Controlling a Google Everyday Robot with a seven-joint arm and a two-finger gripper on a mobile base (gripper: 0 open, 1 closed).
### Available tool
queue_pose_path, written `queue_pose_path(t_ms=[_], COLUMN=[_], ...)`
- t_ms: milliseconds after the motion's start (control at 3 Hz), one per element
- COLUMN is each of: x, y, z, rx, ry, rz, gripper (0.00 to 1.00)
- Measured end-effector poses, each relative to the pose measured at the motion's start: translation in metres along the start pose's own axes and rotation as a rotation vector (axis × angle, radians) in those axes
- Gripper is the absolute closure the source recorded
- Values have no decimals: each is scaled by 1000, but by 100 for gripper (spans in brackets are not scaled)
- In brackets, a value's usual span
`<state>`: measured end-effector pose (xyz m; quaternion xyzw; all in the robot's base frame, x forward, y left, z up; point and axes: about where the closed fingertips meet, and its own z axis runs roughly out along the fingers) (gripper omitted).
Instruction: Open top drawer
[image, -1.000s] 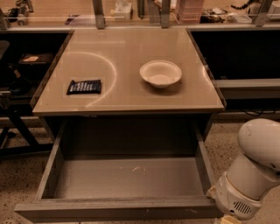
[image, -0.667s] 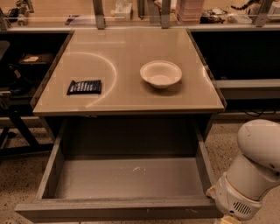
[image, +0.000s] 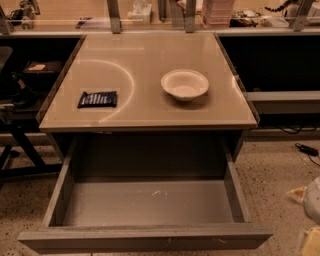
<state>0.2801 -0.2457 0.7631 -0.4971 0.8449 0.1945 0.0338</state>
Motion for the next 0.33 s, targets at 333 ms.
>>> queue_pose_path(t_ms=[333], x=[65], y=[-7], z=[-68], rx=[168], ry=[-42], rz=[178], gripper=[0])
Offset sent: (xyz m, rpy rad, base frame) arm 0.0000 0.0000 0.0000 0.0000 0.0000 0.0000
